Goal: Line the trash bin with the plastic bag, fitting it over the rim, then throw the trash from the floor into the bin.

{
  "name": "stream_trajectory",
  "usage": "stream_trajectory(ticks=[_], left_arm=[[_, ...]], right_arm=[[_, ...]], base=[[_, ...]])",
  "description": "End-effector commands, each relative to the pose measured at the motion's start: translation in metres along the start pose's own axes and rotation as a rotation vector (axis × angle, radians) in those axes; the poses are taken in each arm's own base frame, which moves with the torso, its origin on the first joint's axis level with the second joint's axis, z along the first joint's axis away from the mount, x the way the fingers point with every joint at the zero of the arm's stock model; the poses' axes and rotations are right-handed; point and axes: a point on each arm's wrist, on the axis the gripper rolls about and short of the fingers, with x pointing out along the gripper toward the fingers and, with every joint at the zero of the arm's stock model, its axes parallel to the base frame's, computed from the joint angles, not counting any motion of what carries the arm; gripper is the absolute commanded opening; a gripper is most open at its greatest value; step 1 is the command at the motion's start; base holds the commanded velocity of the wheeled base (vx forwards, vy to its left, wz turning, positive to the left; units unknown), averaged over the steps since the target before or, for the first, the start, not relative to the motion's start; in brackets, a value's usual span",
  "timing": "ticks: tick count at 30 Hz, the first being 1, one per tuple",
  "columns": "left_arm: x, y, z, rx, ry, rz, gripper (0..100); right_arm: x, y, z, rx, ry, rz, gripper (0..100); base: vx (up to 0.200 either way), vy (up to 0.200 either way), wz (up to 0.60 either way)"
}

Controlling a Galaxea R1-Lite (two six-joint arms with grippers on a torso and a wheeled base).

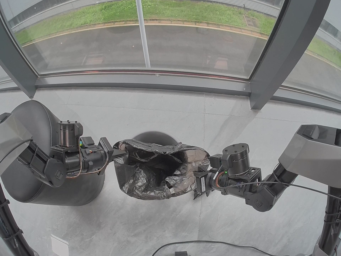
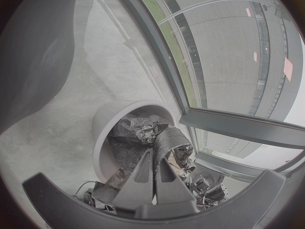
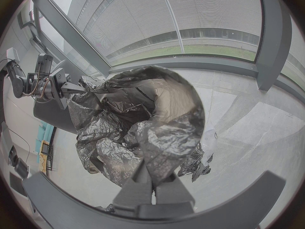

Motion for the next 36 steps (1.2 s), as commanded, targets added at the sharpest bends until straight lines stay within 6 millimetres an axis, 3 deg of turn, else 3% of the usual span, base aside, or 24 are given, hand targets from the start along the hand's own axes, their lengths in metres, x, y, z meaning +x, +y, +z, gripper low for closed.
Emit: stream_trajectory(ticks=[1, 15, 16, 24, 32, 36], left_arm=[[0.009, 0.002, 0.006, 0.002, -0.004, -0.002, 0], [0.013, 0.01, 0.011, 0.027, -0.014, 0.012, 0], [0.012, 0.01, 0.012, 0.025, -0.016, 0.014, 0], [0.012, 0.011, 0.012, 0.026, -0.017, 0.015, 0], [0.01, 0.007, 0.013, 0.036, -0.026, 0.003, 0], [0.009, 0.006, 0.014, 0.038, -0.028, 0.0, 0]], right_arm=[[0.003, -0.004, 0.0, -0.001, -0.003, -0.013, 0], [0.015, 0.0, 0.006, -0.005, -0.052, -0.036, 0], [0.015, 0.0, 0.005, -0.006, -0.05, -0.035, 100], [0.014, -0.002, 0.006, -0.004, -0.056, -0.041, 100], [-0.005, -0.001, 0.041, -0.086, -0.163, -0.113, 100], [-0.002, 0.015, 0.06, -0.179, -0.216, -0.137, 100]], base=[[0.0, 0.0, 0.0], [0.0, 0.0, 0.0], [0.0, 0.0, 0.0], [0.0, 0.0, 0.0], [0.0, 0.0, 0.0], [0.0, 0.0, 0.0]])
